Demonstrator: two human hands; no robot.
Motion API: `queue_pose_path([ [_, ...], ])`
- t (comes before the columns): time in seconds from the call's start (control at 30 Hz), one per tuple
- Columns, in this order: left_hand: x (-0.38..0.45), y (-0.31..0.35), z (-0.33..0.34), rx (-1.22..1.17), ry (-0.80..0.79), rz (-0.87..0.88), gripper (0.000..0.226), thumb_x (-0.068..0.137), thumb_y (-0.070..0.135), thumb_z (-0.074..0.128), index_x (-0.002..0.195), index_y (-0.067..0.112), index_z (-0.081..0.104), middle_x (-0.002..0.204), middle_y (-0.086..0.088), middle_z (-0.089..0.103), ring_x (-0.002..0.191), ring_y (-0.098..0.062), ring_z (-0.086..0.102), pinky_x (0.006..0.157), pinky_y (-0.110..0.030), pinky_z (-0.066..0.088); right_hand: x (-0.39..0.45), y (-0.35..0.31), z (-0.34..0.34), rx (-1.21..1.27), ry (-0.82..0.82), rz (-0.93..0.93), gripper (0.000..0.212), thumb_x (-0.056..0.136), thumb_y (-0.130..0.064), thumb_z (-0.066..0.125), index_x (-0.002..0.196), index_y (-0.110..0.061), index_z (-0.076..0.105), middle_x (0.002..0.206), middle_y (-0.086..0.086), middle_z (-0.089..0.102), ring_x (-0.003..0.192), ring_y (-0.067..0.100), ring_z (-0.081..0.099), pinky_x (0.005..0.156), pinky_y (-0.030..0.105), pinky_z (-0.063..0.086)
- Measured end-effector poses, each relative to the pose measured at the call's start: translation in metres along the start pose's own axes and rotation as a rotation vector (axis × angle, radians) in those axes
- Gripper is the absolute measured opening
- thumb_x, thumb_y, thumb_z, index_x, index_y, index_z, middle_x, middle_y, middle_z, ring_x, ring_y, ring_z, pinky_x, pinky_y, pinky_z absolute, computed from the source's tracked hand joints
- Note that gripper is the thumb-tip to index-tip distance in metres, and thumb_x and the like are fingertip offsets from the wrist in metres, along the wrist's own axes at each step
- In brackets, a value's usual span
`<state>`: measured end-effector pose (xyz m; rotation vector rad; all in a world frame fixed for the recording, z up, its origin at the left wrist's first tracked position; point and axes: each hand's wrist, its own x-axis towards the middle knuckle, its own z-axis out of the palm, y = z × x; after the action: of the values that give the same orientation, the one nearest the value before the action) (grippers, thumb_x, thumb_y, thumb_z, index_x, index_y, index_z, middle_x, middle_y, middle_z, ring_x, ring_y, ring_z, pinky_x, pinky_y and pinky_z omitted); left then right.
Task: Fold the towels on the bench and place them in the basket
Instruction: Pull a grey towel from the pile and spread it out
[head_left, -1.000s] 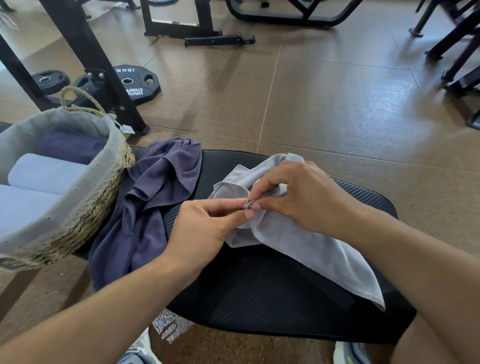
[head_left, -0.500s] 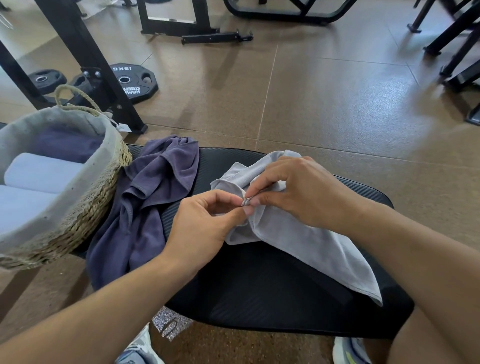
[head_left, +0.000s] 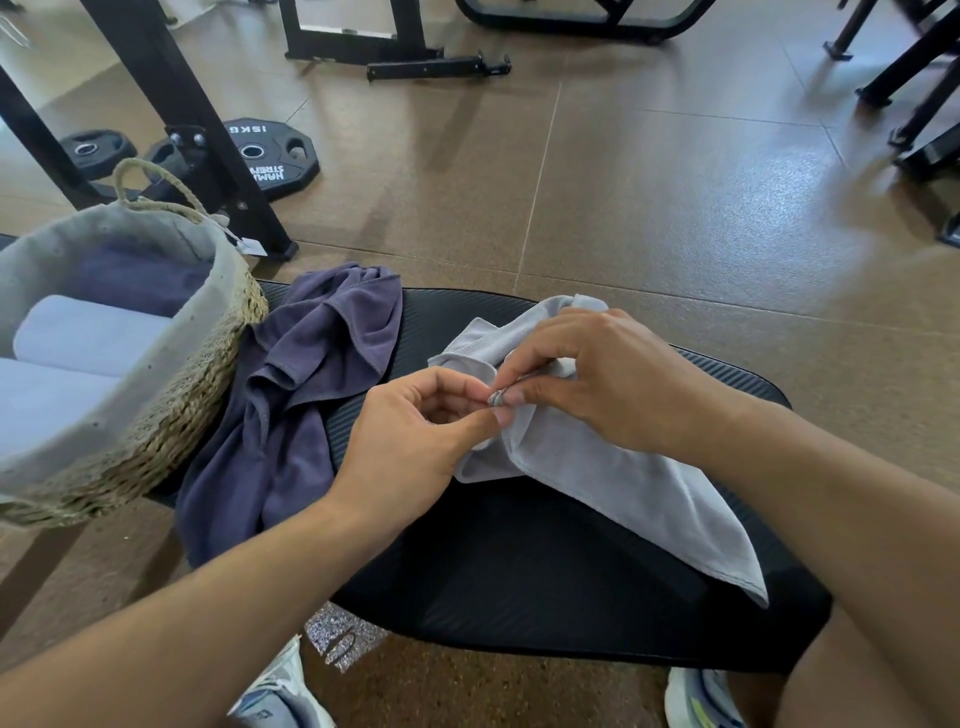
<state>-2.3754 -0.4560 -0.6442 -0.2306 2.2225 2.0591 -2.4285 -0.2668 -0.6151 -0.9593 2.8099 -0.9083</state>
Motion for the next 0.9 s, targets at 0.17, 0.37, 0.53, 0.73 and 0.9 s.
queue_pose_path([
  [0.17,-0.0005,-0.0012,-0.0009,0.039,0.003,0.026,0.015,0.075,0.009,0.086,0.085,0.009,0.074,0.084,-0.014,0.076,0.071,-0.010,0.067,0.067,-0.016,0.055,-0.0011,-0.0008,0.0007,0.083,0.004,0.013,0.004,0.090,-0.032,0.075,0.090,-0.035,0.078,0.084,-0.023,0.072,0.093,-0.005,0.060,0.095,0.027,0.035],
  [0.37,-0.0022,0.0002,-0.0001,-0.021,0.006,0.006,0.017,0.074,0.008,0.086,0.085,0.008,0.073,0.083,-0.014,0.077,0.073,-0.013,0.070,0.070,-0.018,0.057,-0.0019,-0.0019,0.0004,0.134,-0.020,0.045,0.004,0.090,-0.025,0.076,0.090,-0.027,0.080,0.087,-0.016,0.076,0.092,-0.004,0.063,0.085,0.006,0.034],
  [0.53,-0.0021,0.0009,-0.0015,-0.045,-0.013,0.009,0.028,0.067,0.014,0.089,0.085,0.004,0.070,0.085,-0.018,0.077,0.076,-0.020,0.071,0.070,-0.021,0.058,-0.0023,-0.0047,0.0022,0.176,-0.019,0.064,0.003,0.089,-0.026,0.077,0.089,-0.028,0.080,0.086,-0.016,0.075,0.091,-0.001,0.065,0.083,0.010,0.041],
  [0.73,-0.0002,-0.0037,-0.0041,0.078,-0.036,0.081,0.030,0.063,0.015,0.094,0.076,0.012,0.067,0.081,-0.021,0.073,0.070,-0.020,0.065,0.069,-0.033,0.056,-0.0042,-0.0064,0.0053,0.167,-0.059,0.090,0.003,0.086,-0.033,0.079,0.088,-0.035,0.078,0.084,-0.026,0.069,0.092,-0.004,0.062,0.083,0.027,0.052],
  [0.9,0.0016,-0.0068,-0.0071,0.144,-0.061,0.141,0.029,0.064,0.014,0.095,0.071,0.014,0.067,0.080,-0.014,0.075,0.070,-0.017,0.067,0.072,-0.039,0.057,-0.0035,-0.0069,0.0037,0.184,-0.079,0.079,0.003,0.085,-0.033,0.080,0.088,-0.033,0.080,0.080,-0.025,0.068,0.090,-0.003,0.062,0.081,0.018,0.049],
])
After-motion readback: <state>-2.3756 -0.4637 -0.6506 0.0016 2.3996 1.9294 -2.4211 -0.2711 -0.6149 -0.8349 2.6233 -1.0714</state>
